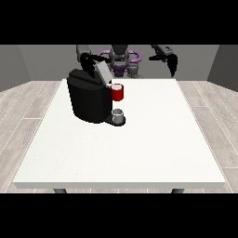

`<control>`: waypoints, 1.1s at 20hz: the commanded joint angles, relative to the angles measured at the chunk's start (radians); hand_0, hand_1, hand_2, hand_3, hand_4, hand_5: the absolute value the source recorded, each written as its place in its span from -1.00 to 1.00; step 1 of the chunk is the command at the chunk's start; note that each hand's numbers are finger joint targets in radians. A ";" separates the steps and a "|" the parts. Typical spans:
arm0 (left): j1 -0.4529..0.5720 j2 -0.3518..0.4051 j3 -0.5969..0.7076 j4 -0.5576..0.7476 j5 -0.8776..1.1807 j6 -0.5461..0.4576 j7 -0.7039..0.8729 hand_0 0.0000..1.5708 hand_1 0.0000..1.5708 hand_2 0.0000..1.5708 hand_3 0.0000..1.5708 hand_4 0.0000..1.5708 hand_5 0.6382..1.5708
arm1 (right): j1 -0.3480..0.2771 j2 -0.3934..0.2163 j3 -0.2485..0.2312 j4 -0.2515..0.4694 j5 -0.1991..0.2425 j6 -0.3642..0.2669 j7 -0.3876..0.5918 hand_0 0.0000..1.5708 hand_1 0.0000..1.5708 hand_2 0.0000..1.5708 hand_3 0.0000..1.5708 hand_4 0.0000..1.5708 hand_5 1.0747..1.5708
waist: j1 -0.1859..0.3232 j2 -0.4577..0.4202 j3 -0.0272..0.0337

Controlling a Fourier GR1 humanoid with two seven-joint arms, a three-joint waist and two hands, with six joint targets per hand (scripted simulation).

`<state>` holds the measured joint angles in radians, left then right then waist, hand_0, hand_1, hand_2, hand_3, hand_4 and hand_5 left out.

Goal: Insert the coffee pod into the coffee machine and close the lid

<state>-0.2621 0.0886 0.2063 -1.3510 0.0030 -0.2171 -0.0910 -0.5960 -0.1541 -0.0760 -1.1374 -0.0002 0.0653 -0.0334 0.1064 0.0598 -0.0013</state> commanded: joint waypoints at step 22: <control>0.016 0.025 -0.022 0.020 0.036 0.017 -0.033 -1.00 -1.00 -1.00 -1.00 -0.80 1.00 | -0.181 0.041 0.063 0.125 0.119 -0.022 -0.006 -1.00 -1.00 -1.00 -1.00 -0.73 1.00 | 0.038 0.017 0.0012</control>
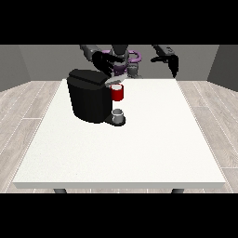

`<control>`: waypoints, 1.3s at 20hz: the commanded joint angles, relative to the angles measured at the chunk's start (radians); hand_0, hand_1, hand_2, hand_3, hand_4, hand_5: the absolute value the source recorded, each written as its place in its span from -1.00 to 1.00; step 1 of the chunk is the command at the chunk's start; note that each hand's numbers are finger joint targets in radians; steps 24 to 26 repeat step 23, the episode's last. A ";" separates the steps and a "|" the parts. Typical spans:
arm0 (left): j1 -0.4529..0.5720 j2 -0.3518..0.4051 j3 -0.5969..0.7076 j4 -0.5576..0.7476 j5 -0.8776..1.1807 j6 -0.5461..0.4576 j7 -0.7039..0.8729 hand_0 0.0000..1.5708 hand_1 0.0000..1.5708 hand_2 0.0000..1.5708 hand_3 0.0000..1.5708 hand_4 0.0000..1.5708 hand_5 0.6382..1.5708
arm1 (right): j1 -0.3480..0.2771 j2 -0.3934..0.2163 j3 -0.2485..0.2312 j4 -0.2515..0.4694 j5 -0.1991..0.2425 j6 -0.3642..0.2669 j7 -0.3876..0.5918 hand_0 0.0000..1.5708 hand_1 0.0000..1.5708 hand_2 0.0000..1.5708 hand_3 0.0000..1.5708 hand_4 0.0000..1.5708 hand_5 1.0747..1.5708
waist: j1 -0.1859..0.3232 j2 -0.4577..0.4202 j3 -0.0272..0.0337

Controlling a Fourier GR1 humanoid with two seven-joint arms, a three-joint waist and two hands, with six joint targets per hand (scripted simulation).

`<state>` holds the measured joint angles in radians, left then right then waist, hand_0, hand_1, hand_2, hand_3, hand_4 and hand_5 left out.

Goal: Insert the coffee pod into the coffee machine and close the lid

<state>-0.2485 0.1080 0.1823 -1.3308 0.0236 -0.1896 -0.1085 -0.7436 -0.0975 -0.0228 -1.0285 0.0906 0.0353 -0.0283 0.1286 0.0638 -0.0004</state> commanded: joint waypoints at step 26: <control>0.100 -0.009 0.010 0.080 0.008 0.033 -0.114 -1.00 -1.00 -1.00 -1.00 -0.76 1.00 | 0.344 0.097 0.229 -0.182 -0.174 -0.008 -0.122 -1.00 -1.00 -1.00 -1.00 -0.80 1.00 | -0.163 -0.173 0.0002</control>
